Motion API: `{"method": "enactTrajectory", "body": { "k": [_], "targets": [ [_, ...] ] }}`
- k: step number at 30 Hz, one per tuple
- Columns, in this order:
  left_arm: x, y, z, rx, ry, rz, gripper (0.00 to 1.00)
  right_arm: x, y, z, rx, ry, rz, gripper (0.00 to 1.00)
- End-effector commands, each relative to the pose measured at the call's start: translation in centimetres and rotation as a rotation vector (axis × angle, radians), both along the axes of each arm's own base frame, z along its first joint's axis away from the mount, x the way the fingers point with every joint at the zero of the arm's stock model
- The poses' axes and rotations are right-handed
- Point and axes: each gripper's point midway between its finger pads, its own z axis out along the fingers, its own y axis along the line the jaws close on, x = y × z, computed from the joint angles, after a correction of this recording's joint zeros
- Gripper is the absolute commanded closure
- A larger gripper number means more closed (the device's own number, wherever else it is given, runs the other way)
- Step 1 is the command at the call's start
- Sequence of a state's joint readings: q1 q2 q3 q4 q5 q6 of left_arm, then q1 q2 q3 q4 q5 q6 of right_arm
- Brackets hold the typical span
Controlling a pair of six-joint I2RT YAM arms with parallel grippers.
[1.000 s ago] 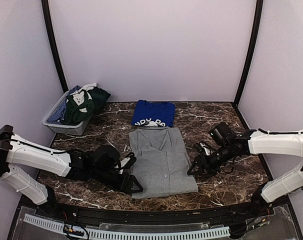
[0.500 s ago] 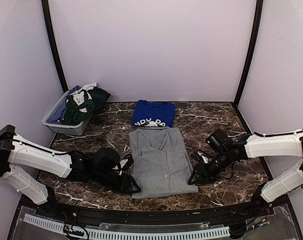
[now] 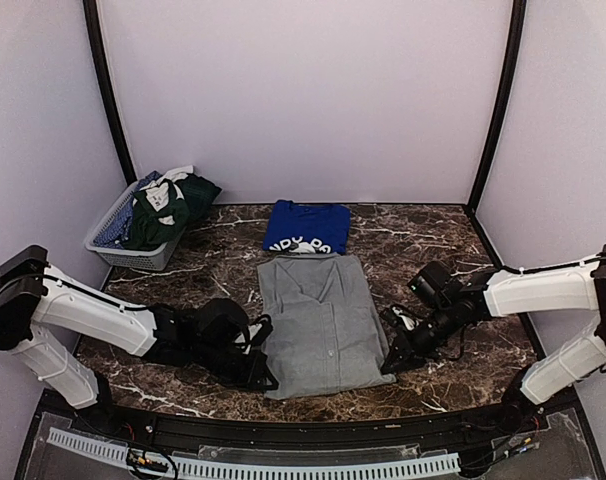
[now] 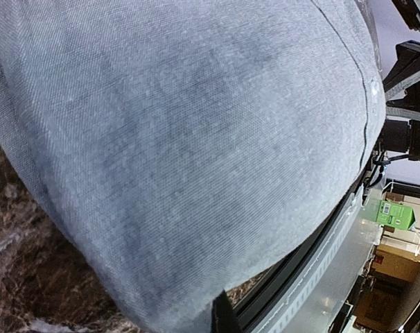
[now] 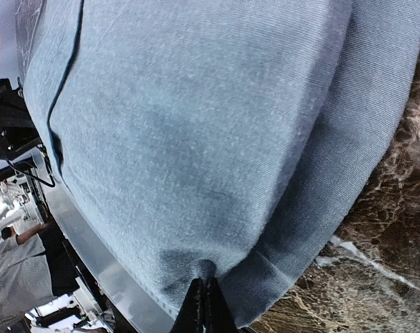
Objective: Fold and stack the mixed laundry pile
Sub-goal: Smooth out the 2/3-rectangle-folded shirt at the center of the board.
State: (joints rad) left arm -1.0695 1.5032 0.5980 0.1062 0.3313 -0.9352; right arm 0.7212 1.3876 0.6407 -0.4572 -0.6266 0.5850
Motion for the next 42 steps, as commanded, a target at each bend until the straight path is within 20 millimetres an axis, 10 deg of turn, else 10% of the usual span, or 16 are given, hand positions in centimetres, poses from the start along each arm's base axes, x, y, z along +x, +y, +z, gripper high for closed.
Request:
{"method": "enactTrajectory", "body": {
  "k": [1,17,22,29,38,42],
  "targets": [
    [-1.2,-0.3,2.0,-0.063,0.032,-0.043,1.0,-0.6,0.2,0.6,0.013,-0.005,0.026,1.0],
    [-4.4,3.6,-6.9,0.192,0.223,-0.092,1.0,-3.5,0.1,-5.7,-0.229,0.052,0.12,1.0],
    [-2.2,6.2,-6.7,0.24,0.188,-0.01,1.0,-2.9,0.9,-5.3,-0.237,0.022,0.103,1.0],
    [0.5,7.5,-4.1,0.243,0.09,0.017,0.92,-0.7,1.0,-2.4,-0.223,-0.074,0.051,0.57],
    [2.0,5.6,7.2,-0.054,-0.175,-0.026,0.05,0.8,0.8,5.5,-0.043,-0.238,-0.004,0.07],
    [2.5,3.7,11.2,-0.203,-0.253,-0.052,0.01,1.3,4.3,10.4,0.207,-0.279,-0.035,0.01]
  ]
}}
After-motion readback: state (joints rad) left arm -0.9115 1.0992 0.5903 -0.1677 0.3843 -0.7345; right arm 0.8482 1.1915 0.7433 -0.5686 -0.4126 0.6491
